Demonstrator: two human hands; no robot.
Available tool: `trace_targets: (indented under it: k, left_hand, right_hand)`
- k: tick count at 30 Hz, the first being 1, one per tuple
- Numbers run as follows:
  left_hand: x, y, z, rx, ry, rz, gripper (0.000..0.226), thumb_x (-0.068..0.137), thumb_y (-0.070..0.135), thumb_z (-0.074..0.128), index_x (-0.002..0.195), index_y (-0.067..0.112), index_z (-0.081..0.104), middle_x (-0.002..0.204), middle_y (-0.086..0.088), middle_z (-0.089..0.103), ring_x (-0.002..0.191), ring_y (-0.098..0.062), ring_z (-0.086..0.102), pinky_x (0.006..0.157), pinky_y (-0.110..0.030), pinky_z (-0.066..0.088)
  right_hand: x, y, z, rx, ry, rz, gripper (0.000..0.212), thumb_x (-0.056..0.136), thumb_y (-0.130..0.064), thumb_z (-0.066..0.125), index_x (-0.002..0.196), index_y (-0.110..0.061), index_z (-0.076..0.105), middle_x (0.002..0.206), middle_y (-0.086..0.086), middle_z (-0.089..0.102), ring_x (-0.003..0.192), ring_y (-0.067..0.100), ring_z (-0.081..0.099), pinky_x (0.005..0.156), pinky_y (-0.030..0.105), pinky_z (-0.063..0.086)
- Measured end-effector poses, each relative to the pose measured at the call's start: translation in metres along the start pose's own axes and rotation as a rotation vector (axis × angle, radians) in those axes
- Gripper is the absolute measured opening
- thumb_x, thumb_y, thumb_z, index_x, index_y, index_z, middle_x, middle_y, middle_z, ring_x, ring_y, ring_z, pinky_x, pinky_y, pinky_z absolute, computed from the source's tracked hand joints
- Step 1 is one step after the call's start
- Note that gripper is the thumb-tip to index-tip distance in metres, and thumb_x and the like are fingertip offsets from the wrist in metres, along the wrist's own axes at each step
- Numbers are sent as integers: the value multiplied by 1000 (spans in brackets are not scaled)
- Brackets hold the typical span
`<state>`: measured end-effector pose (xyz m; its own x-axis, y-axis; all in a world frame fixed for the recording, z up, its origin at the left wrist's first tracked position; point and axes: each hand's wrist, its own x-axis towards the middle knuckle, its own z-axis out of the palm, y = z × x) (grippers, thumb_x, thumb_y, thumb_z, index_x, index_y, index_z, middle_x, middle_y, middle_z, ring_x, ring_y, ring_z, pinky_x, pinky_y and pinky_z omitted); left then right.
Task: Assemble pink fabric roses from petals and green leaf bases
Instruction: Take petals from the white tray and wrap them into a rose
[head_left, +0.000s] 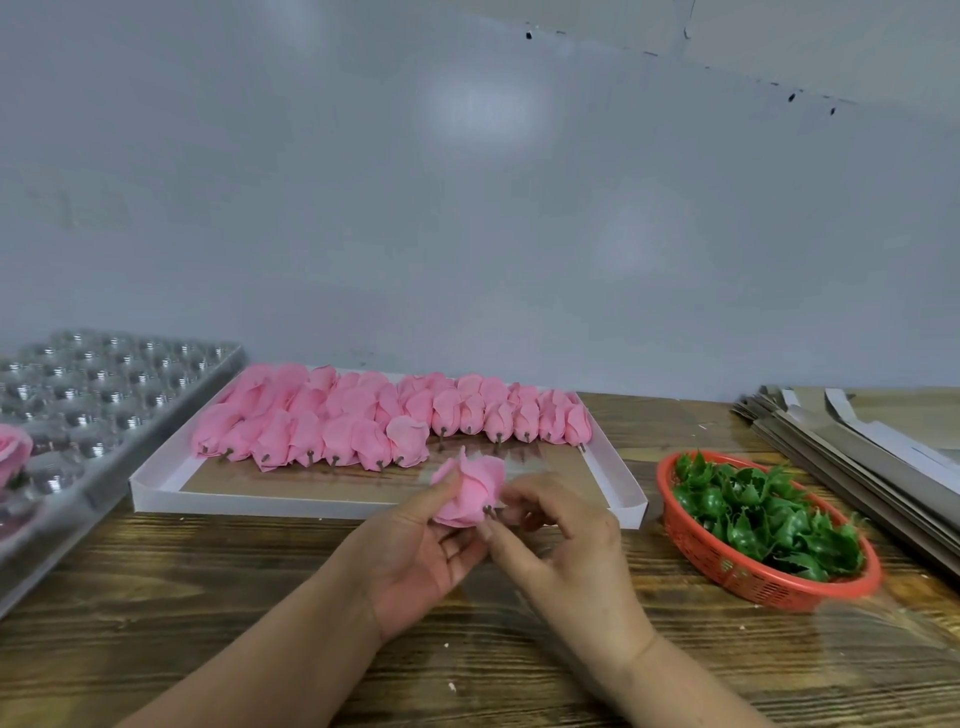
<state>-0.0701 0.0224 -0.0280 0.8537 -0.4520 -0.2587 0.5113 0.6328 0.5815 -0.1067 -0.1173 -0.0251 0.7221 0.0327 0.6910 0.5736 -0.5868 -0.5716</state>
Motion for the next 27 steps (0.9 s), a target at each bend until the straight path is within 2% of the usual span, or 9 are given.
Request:
trace_targets:
  k: [2,9,12,14,16,21,27]
  left_hand:
    - [1,-3,-1,28,25,-9,40,71,21,68,105,-1,66,81,-16,70,65,-19,66,59,-29,59]
    - [-2,-5,-2,22,26,-104,42,68,14,72,108,1,67,91,-14,73,68,-18,70,65,-30,58]
    - [-2,-4,1,22,63,-110,38,69,9,69,106,-2,66,89,-16,73,63,-18,69,59,-28,58]
    - [-2,-4,2,-1,66,-108,36,69,6,67,104,-5,65,89,-20,72,60,-20,69,58,-28,59]
    - [-2,-5,3,-20,71,-104,37,68,3,66,104,-8,65,90,-22,72,62,-22,70,58,-31,60]
    - [-2,-7,2,40,91,-83,39,63,1,69,101,-6,66,86,-20,72,66,-23,72,52,-32,58]
    - [-2,-11,3,73,64,-85,40,63,-3,67,102,-6,67,89,-21,73,68,-24,73,50,-29,56]
  right_hand:
    - [0,-1,0,-11,-13,-4,21,70,-22,73,89,-14,69,82,-8,64,76,7,60,70,26,51]
    - [2,2,-4,-59,-1,-54,20,73,-12,70,92,-7,69,86,0,67,81,10,61,74,24,50]
    - [2,1,-5,-57,-36,-44,25,71,-15,70,96,-10,70,87,-11,65,82,1,59,75,16,49]
    - [3,1,-6,-35,-27,2,27,69,-18,70,96,-12,70,80,-20,59,79,-4,56,72,9,45]
    - [4,1,-8,-9,-23,28,24,70,-19,68,93,-13,70,75,-18,59,77,-5,56,71,8,44]
    - [5,-2,-11,8,-77,13,12,80,-14,60,84,-10,71,80,-3,69,78,8,62,72,30,51]
    - [5,-3,-12,74,-17,136,10,77,-12,61,68,-15,66,74,-3,66,69,9,60,66,35,49]
